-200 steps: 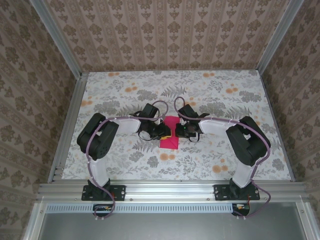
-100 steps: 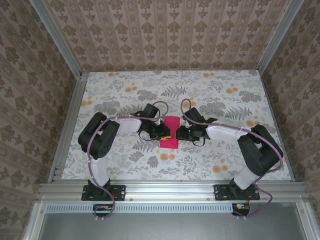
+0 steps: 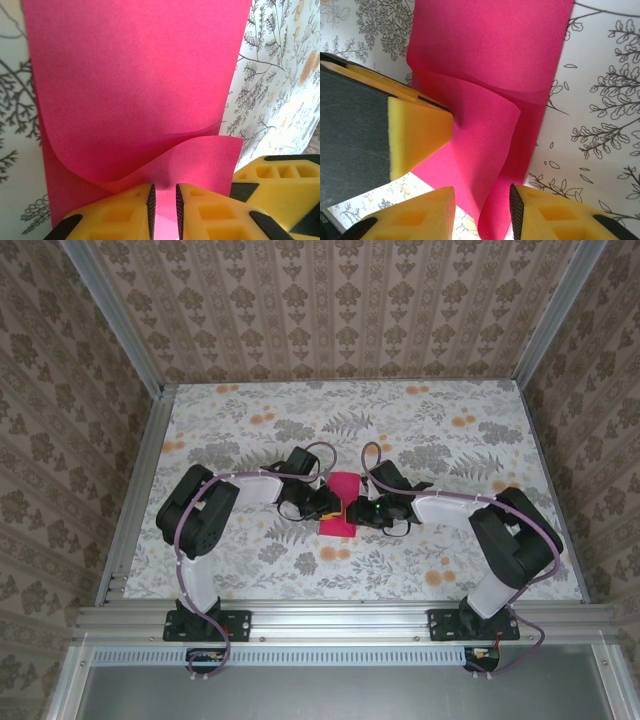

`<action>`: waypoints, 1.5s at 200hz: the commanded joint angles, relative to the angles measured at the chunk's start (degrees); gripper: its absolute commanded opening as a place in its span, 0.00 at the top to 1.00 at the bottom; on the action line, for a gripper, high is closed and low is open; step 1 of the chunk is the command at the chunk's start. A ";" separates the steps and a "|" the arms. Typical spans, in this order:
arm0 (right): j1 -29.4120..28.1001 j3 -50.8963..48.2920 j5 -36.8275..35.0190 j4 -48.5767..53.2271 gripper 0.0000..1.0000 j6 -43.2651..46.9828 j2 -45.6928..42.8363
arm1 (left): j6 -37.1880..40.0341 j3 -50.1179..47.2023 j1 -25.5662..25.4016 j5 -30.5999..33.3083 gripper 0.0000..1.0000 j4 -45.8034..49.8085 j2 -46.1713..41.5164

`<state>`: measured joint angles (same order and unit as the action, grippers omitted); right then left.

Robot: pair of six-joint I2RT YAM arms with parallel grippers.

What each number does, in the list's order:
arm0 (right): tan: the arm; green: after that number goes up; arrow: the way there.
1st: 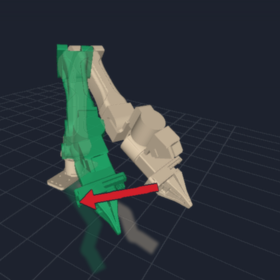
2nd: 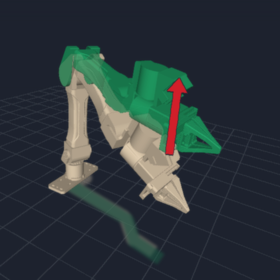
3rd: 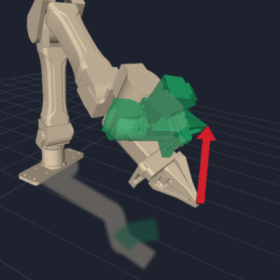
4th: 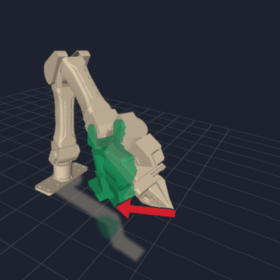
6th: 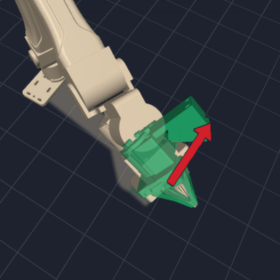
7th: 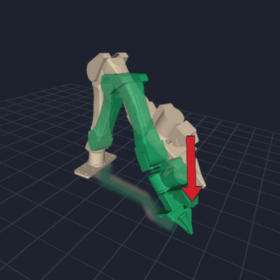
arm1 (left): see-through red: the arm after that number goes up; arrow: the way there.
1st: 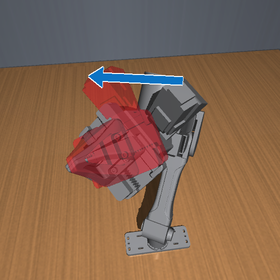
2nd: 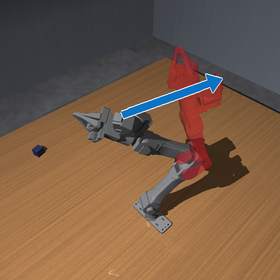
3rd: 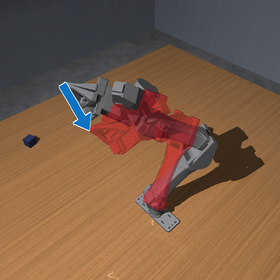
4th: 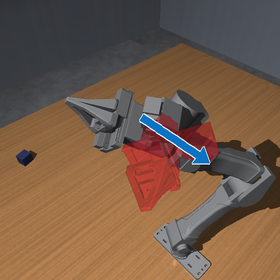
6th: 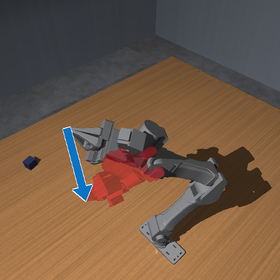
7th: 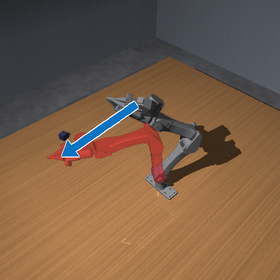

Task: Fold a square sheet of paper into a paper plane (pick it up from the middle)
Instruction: Fold the triangle a second time at the center of the table.

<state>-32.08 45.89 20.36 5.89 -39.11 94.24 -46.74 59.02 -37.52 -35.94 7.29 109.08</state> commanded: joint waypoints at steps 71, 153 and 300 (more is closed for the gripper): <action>0.42 -0.14 1.11 -2.02 0.84 -0.50 3.73 | -0.76 1.14 -0.28 0.96 0.78 1.33 -0.33; 1.14 -1.16 1.00 -2.99 0.93 -1.12 4.16 | -0.46 0.67 -0.27 -0.53 0.75 -1.64 -4.35; 2.32 -3.17 1.44 -5.19 0.77 -3.82 1.69 | 0.14 0.27 -0.63 -1.32 0.73 -1.05 -1.16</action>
<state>-30.37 43.75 21.87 0.19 -41.93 97.03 -46.74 59.02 -37.91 -37.08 4.67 106.28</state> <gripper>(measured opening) 0.188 0.270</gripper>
